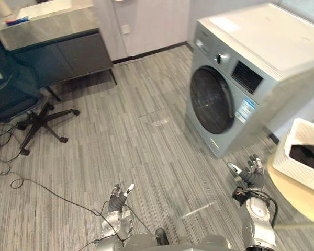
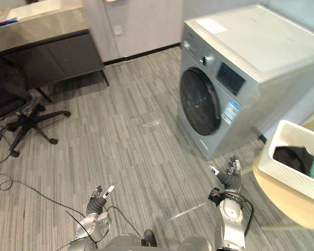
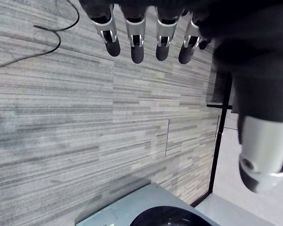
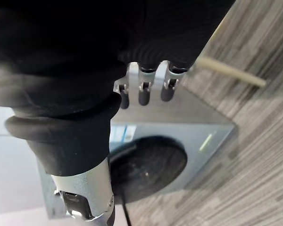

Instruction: Pick up the laundry basket with both hands and put the clothes into the washing machine.

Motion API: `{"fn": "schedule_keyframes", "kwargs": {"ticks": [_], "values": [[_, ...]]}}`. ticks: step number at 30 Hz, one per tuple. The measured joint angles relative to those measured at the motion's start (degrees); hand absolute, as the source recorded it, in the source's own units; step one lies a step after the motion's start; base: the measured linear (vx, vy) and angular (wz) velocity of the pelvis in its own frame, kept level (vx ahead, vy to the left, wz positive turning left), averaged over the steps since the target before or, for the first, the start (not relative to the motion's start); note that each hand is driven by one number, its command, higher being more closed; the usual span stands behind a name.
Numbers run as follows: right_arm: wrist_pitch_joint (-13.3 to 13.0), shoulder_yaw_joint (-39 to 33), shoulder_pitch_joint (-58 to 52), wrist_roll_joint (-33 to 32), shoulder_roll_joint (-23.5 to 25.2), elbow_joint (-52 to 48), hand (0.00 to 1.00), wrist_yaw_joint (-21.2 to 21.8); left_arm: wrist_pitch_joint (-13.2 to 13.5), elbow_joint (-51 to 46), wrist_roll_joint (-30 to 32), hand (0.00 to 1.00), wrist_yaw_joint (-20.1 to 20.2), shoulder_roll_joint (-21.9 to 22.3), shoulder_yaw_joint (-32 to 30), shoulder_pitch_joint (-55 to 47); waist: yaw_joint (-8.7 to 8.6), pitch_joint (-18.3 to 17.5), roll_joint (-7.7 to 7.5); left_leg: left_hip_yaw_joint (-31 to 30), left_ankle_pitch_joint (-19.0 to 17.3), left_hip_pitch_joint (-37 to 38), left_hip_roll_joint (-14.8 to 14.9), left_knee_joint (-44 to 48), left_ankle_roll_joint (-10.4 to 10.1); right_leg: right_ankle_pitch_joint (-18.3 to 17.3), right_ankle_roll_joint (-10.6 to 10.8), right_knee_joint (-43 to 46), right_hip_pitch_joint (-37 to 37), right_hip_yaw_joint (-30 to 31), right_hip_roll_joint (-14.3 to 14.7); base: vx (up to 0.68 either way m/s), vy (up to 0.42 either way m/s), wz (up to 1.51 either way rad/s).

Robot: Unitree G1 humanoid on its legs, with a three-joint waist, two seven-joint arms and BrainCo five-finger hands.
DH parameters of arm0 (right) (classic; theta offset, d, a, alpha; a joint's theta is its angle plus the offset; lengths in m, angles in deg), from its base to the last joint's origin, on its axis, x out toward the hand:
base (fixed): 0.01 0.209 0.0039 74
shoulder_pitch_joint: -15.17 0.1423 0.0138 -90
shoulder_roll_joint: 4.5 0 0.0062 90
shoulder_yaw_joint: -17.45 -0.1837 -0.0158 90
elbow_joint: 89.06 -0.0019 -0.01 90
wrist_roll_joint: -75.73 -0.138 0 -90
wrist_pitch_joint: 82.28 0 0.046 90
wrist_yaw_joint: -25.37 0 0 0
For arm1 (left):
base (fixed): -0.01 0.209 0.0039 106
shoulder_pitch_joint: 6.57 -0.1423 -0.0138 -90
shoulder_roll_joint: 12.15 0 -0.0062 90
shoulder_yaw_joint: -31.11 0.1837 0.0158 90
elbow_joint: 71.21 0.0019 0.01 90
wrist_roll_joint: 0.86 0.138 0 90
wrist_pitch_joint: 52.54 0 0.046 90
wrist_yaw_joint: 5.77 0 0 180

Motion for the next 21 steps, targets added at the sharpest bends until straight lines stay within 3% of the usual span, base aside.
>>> {"fn": "schedule_keyframes", "kwargs": {"ticks": [2, 5, 7, 8, 9, 10, 11, 12, 13, 14, 15, 16, 17, 18, 19, 20, 21], "values": [[-0.1, -0.2, -0.9, 0.2, 0.0, -2.1, 0.0, -0.2, 0.0, 0.0, 1.2, 0.0, 0.7, -0.9, 0.4, 0.1, -0.75, 0.7, 0.01, -3.3, 0.2, 4.3, -1.3, -3.0, -0.5, -1.6, 1.3, -4.7, -6.7, -0.3, 3.6, 0.44, 0.161, 0.94], [-1.5, -1.9, -0.7, 1.8, -0.3, -5.0, 0.0, -0.3, 0.1, 0.1, 2.5, 0.0, 1.2, -1.6, 1.8, 2.3, -1.05, 2.0, -0.44, -5.8, -0.7, 8.2, -2.3, -4.5, -2.0, -0.1, 1.2, -17.3, -13.1, -4.6, 4.3, 0.51, 0.061, 0.8], [-2.0, -3.1, -0.1, 2.4, -0.4, -5.3, 0.0, -0.6, 0.2, 0.5, 3.5, 0.0, 1.6, -1.9, 3.9, 3.4, -1.07, 2.5, -1.09, -6.4, -2.4, 11.6, -2.5, -4.9, -4.8, 9.4, -1.4, -31.4, -14.3, -7.3, 6.1, 0.47, 0.003, 0.56], [-2.2, -3.1, -0.4, 3.0, -0.4, -5.3, 0.0, -0.7, 0.1, 1.0, 3.9, 0.0, 2.1, -2.0, 4.5, 3.3, -1.35, 2.3, -1.82, -6.5, -3.0, 13.1, -2.9, -5.1, -5.8, 16.6, -4.8, -34.3, -13.9, -7.5, 6.7, 0.6, -0.026, 0.37], [-2.1, -3.0, -0.5, 4.0, -1.7, -5.0, 0.0, -1.3, 0.0, 2.6, 4.3, 0.0, 2.3, -0.9, 4.4, 3.5, -1.9, 2.3, -0.3, -6.6, -3.4, 14.9, -1.4, -5.0, -6.4, 19.1, -6.6, -33.4, -12.9, -8.4, 7.7, 0.73, -0.046, 0.19], [-2.0, -2.8, -0.7, 4.5, -1.7, -6.2, 0.0, -1.4, 0.1, 2.5, 4.3, 0.0, 2.4, 0.6, 4.4, 3.4, -2.25, 1.9, 0.9, -6.0, -3.3, 14.6, 0.3, -2.8, -6.6, 16.6, -7.0, -33.1, -12.0, -9.9, 8.5, 0.6, -0.055, 0.02], [-2.0, -2.6, -0.9, 4.5, -1.7, -6.9, 0.0, -1.4, 0.1, 2.5, 4.3, 0.0, 2.4, 1.1, 4.3, 3.6, -2.33, 2.2, 1.1, -5.5, -3.2, 14.0, 1.2, -0.1, -6.7, 15.8, -7.3, -32.6, -11.5, -10.3, 9.1, 0.58, -0.087, -0.09], [-1.9, -2.4, -2.7, 4.5, -1.6, -9.0, 0.0, -1.4, 0.0, 2.5, 4.3, 0.0, 2.3, 2.0, 4.3, 4.0, -2.7, 2.5, 1.41, -3.5, -2.9, 11.6, 3.6, 9.3, -7.1, 13.9, -7.6, -32.3, -8.9, -11.8, 10.3, 0.56, -0.122, -0.05], [-1.9, -2.3, -5.3, 4.5, -1.2, -11.3, 0.0, -1.5, 0.0, 2.0, 4.2, 0.0, 2.6, 2.0, 4.8, 4.0, -3.0, 2.8, 1.66, -1.6, 1.1, 7.7, 6.9, 23.1, -6.5, 11.8, -7.3, -32.9, -5.0, -12.1, 12.1, 0.55, -0.123, -0.15], [-1.9, -2.0, -6.6, 4.5, -1.0, -12.7, 0.0, -1.6, 0.0, 1.4, 4.2, 0.0, 2.6, 2.0, 4.8, 3.7, -2.89, 3.0, 1.74, -0.9, 6.2, 5.2, 8.7, 30.2, -5.2, 10.9, -7.5, -33.5, -2.9, -11.3, 13.1, 0.53, -0.068, -0.66], [-2.2, -0.8, -9.2, 4.3, -0.4, -14.9, 0.0, -1.9, 0.1, -0.5, 3.9, 0.0, 2.4, 1.8, 4.2, 2.0, -1.99, 3.2, 1.22, 0.1, 17.1, 1.1, 12.0, 41.8, -3.4, 8.4, -7.1, -35.6, 1.0, -8.1, 14.4, 0.42, -0.004, -0.9], [-2.6, -0.4, -10.0, 4.3, -0.1, -15.4, 0.0, -2.1, 0.2, -1.2, 3.6, 0.0, 2.3, 1.7, 4.0, 1.5, -1.77, 3.4, 1.67, -0.1, 16.5, -1.2, 13.6, 47.2, -3.4, 7.8, -7.3, -36.4, 2.6, -6.9, 15.4, 0.53, 0.041, -1.25], [-2.5, 0.1, -11.1, 4.3, 0.6, -15.5, 0.0, -2.8, 0.2, -2.3, 3.5, 0.0, 2.2, 1.7, 3.9, 1.0, -2.02, 3.3, 2.51, 0.0, 11.8, -6.1, 16.3, 54.7, -2.7, 6.6, -7.3, -37.5, 5.1, -3.9, 16.7, 0.51, 0.073, -1.18], [-2.4, 0.2, -11.7, 4.2, 1.1, -15.1, 0.0, -3.1, 0.2, -2.7, 3.5, 0.0, 2.1, 1.7, 3.9, 0.8, -1.64, 3.6, 1.72, 0.9, 8.6, -9.2, 17.2, 56.3, -2.2, 6.2, -6.9, -38.2, 6.4, -0.7, 16.7, 0.5, 0.089, -1.48], [-2.1, 0.7, -11.8, 4.1, 1.6, -14.9, 0.0, -3.5, 0.2, -2.8, 3.5, 0.0, 2.1, 1.6, 3.8, 0.4, -0.81, 3.7, 1.5, 2.2, 5.5, -11.3, 18.1, 54.3, -2.0, 6.4, -6.3, -39.4, 7.8, 2.4, 16.5, 0.63, 0.203, -2.19], [-1.9, 2.6, -12.3, 3.9, 1.5, -14.7, 0.0, -4.1, 0.2, -3.1, 3.4, 0.0, 2.1, 2.1, 3.8, -0.7, -0.34, 3.9, 1.27, 3.2, 1.2, -12.7, 18.4, 42.3, -2.8, 7.0, -5.4, -40.6, 9.7, 9.1, 15.9, 0.52, 0.224, -2.11], [-1.8, 3.4, -11.9, 3.9, 1.5, -14.3, 0.0, -4.2, 0.1, -3.3, 3.4, 0.0, 2.1, 2.1, 3.8, -1.0, -0.47, 3.9, 1.28, 1.8, 0.1, -13.1, 17.7, 36.8, -3.3, 7.0, -5.4, -40.8, 10.1, 12.0, 15.9, 0.42, 0.199, -1.91]]}}
